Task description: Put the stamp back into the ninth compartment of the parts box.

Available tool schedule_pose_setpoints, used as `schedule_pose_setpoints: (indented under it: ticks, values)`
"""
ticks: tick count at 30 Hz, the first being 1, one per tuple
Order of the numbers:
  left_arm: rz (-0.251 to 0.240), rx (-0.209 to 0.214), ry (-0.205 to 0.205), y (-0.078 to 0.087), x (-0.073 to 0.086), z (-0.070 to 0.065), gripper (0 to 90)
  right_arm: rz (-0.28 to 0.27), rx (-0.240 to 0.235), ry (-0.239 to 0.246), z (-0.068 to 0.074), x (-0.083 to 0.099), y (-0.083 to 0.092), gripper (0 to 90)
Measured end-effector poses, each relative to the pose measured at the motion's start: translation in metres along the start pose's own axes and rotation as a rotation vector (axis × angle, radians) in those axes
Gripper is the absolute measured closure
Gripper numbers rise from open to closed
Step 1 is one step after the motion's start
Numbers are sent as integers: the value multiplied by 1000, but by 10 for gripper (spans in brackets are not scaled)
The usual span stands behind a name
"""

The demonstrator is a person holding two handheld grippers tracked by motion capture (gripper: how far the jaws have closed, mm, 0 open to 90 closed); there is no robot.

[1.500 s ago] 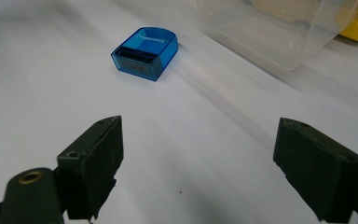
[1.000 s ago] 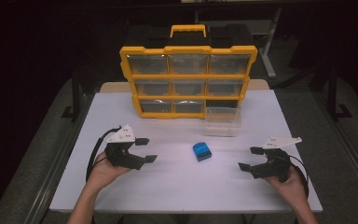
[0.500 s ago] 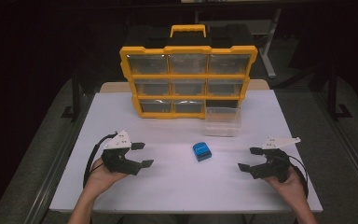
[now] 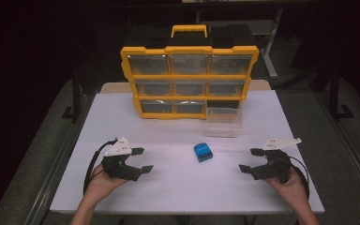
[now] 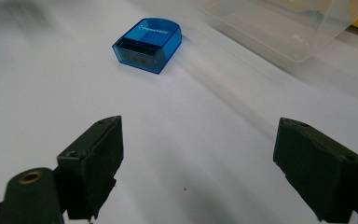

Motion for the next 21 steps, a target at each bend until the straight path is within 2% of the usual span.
schedule_pose_setpoints:
  ticks: [13,17,21]
  values:
    - [-25,-29,11,8,7,0,241,12,-13,13,8,-6,-5,150]
    - [-21,-38,0,11,10,1,236,27,-20,19,10,-10,-7,150]
    - [-29,-43,11,13,11,2,231,39,-24,22,12,-13,-9,152]
Point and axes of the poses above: each handheld gripper's, and its own axes: y roughly backward along the jaws, x roughly out of its underside, z roughly to its left, the point moved 5 cm from there along -y, roughly forward along the jaws, and after that the axes turned 6 degrees about -y, right-handed, at the moved point
